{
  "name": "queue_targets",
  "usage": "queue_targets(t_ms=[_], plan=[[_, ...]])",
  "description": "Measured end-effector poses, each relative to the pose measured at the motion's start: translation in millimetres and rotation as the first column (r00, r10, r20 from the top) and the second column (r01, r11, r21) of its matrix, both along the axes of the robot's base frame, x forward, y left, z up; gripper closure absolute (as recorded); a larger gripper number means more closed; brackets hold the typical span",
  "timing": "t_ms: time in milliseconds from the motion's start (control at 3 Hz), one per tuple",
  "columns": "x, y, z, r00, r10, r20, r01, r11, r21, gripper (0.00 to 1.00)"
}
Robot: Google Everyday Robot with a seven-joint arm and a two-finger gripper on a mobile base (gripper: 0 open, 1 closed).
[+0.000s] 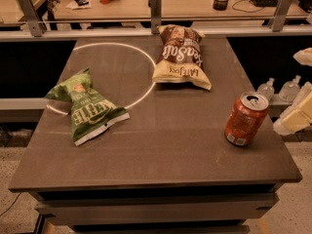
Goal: Pick coke can
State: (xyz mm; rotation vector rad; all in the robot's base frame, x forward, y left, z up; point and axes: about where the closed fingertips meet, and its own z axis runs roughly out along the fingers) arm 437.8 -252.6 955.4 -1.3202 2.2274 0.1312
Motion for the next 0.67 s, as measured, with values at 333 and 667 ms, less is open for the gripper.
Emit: queue_targets(t_ms=[333,667], plan=[[-1.2,-24.0,-18.0,0.9927,-0.095,0.073,0.081,0.98,0.181,0.0],[-4.0,-33.1,-30.3,0.9807,-0.13,0.146,0.072,0.935,0.348,0.0]])
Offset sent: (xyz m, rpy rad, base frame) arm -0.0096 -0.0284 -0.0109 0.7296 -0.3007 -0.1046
